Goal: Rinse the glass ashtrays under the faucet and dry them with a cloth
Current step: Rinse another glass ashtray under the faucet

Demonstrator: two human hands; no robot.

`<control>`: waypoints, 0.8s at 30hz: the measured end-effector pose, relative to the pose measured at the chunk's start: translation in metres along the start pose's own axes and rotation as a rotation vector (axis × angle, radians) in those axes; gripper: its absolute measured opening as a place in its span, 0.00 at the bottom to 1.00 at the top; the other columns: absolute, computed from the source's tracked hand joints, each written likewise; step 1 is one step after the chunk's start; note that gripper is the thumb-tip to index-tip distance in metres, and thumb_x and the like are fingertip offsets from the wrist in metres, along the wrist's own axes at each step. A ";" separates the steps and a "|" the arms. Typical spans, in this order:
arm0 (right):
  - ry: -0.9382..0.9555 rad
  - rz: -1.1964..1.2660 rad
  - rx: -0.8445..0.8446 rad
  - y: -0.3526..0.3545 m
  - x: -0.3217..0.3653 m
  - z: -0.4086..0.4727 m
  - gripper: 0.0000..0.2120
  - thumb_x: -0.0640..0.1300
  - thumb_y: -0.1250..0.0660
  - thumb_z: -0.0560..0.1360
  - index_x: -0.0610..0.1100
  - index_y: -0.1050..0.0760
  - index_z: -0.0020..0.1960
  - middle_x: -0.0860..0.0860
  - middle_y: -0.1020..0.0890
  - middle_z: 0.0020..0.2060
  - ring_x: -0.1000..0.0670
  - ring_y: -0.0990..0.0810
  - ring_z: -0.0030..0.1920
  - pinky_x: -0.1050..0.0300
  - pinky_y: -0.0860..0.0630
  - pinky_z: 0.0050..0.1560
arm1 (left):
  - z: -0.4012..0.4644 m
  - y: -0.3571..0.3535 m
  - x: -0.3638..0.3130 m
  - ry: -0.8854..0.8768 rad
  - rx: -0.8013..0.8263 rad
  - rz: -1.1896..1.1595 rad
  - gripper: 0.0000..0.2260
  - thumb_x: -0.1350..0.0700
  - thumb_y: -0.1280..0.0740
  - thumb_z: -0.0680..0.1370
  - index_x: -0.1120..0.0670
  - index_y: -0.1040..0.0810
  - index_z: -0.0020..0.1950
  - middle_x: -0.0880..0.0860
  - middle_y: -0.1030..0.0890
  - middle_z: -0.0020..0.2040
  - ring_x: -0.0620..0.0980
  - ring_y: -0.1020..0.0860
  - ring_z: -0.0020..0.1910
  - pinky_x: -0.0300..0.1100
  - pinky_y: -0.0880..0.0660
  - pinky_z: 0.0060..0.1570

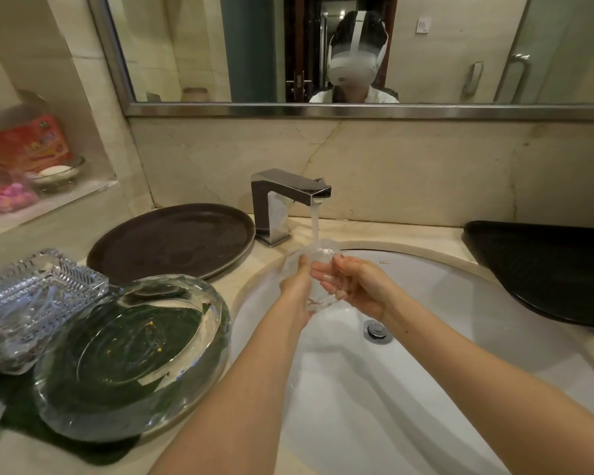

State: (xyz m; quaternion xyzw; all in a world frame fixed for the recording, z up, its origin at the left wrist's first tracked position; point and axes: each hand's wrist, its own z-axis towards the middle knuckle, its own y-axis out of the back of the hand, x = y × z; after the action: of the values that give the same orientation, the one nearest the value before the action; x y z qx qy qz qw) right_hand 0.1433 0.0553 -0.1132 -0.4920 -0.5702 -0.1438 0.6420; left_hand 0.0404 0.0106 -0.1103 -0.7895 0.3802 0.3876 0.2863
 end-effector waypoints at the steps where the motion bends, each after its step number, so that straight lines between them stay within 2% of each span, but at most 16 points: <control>1: 0.002 -0.031 -0.001 0.000 -0.001 0.001 0.07 0.37 0.43 0.80 0.40 0.30 0.43 0.41 0.16 0.46 0.47 0.16 0.44 0.59 0.19 0.39 | -0.001 0.001 0.000 0.025 0.012 0.001 0.31 0.34 0.46 0.77 0.56 0.33 0.69 0.55 0.28 0.67 0.56 0.28 0.65 0.45 0.28 0.58; 4: 0.010 -0.155 0.046 -0.001 0.002 -0.001 0.05 0.40 0.44 0.81 0.41 0.32 0.47 0.40 0.18 0.53 0.44 0.18 0.50 0.57 0.21 0.40 | 0.002 0.003 0.001 0.107 0.132 -0.066 0.37 0.29 0.51 0.74 0.57 0.33 0.69 0.55 0.29 0.67 0.56 0.26 0.61 0.46 0.28 0.55; 6: 0.033 -0.319 0.085 -0.003 0.005 -0.004 0.02 0.39 0.42 0.80 0.41 0.32 0.53 0.42 0.19 0.55 0.44 0.18 0.53 0.57 0.22 0.42 | 0.003 0.004 0.000 0.130 0.223 -0.150 0.39 0.27 0.52 0.72 0.54 0.33 0.71 0.59 0.33 0.71 0.62 0.30 0.66 0.58 0.33 0.62; 8: 0.090 -0.653 0.114 -0.008 0.005 -0.006 0.06 0.36 0.38 0.78 0.44 0.31 0.52 0.45 0.19 0.50 0.48 0.19 0.47 0.61 0.24 0.40 | 0.001 0.006 -0.003 0.114 0.323 -0.243 0.39 0.26 0.52 0.72 0.53 0.30 0.68 0.60 0.33 0.71 0.66 0.33 0.68 0.65 0.37 0.62; 9: 0.134 -0.871 0.125 -0.011 0.004 -0.007 0.08 0.34 0.37 0.76 0.45 0.30 0.52 0.47 0.19 0.49 0.49 0.20 0.46 0.61 0.24 0.40 | -0.001 0.008 -0.004 0.112 0.342 -0.312 0.37 0.27 0.50 0.73 0.56 0.27 0.64 0.61 0.28 0.66 0.65 0.29 0.63 0.63 0.34 0.57; 10: 0.181 -1.073 0.146 -0.015 0.003 -0.008 0.11 0.33 0.37 0.75 0.45 0.28 0.54 0.47 0.19 0.51 0.50 0.20 0.49 0.60 0.24 0.44 | -0.003 0.010 -0.005 0.124 0.326 -0.396 0.33 0.30 0.47 0.74 0.58 0.25 0.59 0.62 0.23 0.58 0.63 0.25 0.56 0.60 0.30 0.52; 12: 0.259 -1.342 0.172 -0.019 0.001 -0.009 0.19 0.31 0.39 0.73 0.44 0.28 0.62 0.47 0.21 0.59 0.49 0.24 0.60 0.58 0.26 0.55 | -0.001 0.012 -0.005 0.148 0.285 -0.499 0.24 0.40 0.42 0.78 0.61 0.26 0.55 0.60 0.22 0.47 0.58 0.22 0.45 0.53 0.26 0.44; 14: 0.296 -1.526 0.190 -0.023 0.003 -0.012 0.26 0.32 0.40 0.73 0.46 0.33 0.70 0.49 0.25 0.64 0.48 0.27 0.64 0.60 0.33 0.61 | 0.001 0.013 -0.004 0.136 0.291 -0.515 0.19 0.47 0.43 0.80 0.61 0.26 0.59 0.60 0.22 0.44 0.56 0.22 0.43 0.51 0.25 0.43; 16: 0.270 -1.680 0.227 -0.021 0.003 -0.015 0.33 0.32 0.41 0.72 0.48 0.42 0.74 0.51 0.31 0.70 0.48 0.32 0.68 0.57 0.41 0.68 | 0.006 0.011 -0.003 0.110 0.302 -0.495 0.17 0.50 0.43 0.81 0.61 0.27 0.61 0.61 0.22 0.46 0.57 0.22 0.44 0.52 0.25 0.43; 18: 0.216 -1.782 0.230 -0.013 0.001 -0.016 0.38 0.31 0.42 0.70 0.47 0.50 0.76 0.50 0.41 0.75 0.48 0.40 0.73 0.51 0.47 0.72 | 0.006 0.008 -0.002 0.080 0.289 -0.470 0.14 0.53 0.43 0.81 0.62 0.27 0.59 0.61 0.22 0.50 0.58 0.22 0.46 0.53 0.24 0.45; 20: 0.165 -1.887 0.170 -0.007 -0.003 -0.014 0.39 0.30 0.43 0.71 0.44 0.55 0.77 0.47 0.49 0.76 0.47 0.47 0.75 0.49 0.49 0.73 | 0.005 0.005 0.001 0.067 0.288 -0.459 0.14 0.55 0.43 0.82 0.63 0.26 0.60 0.60 0.21 0.56 0.59 0.22 0.50 0.54 0.25 0.46; 21: 0.160 -1.939 0.132 -0.009 -0.005 -0.014 0.36 0.31 0.43 0.72 0.43 0.54 0.77 0.46 0.48 0.76 0.47 0.47 0.75 0.49 0.50 0.73 | 0.004 0.005 0.002 0.067 0.271 -0.461 0.14 0.56 0.44 0.82 0.62 0.26 0.61 0.60 0.21 0.57 0.59 0.22 0.52 0.55 0.25 0.46; 22: 0.177 -1.995 0.098 -0.013 -0.005 -0.014 0.32 0.32 0.43 0.73 0.41 0.49 0.75 0.44 0.43 0.75 0.47 0.43 0.74 0.49 0.49 0.73 | 0.003 0.005 0.001 0.065 0.251 -0.473 0.14 0.56 0.44 0.82 0.62 0.26 0.61 0.60 0.21 0.56 0.59 0.22 0.51 0.54 0.25 0.44; 24: 0.214 -2.113 0.061 -0.026 -0.004 -0.017 0.22 0.34 0.42 0.74 0.40 0.35 0.68 0.43 0.29 0.64 0.43 0.30 0.65 0.51 0.39 0.67 | 0.005 0.006 0.000 0.030 0.180 -0.478 0.12 0.57 0.43 0.82 0.61 0.24 0.58 0.58 0.20 0.53 0.56 0.22 0.45 0.50 0.26 0.40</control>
State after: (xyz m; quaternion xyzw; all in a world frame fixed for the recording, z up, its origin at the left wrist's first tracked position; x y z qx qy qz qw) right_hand 0.1321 0.0281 -0.1021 0.2845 -0.6522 -0.6567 0.2500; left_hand 0.0333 0.0106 -0.1141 -0.8339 0.2201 0.2618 0.4332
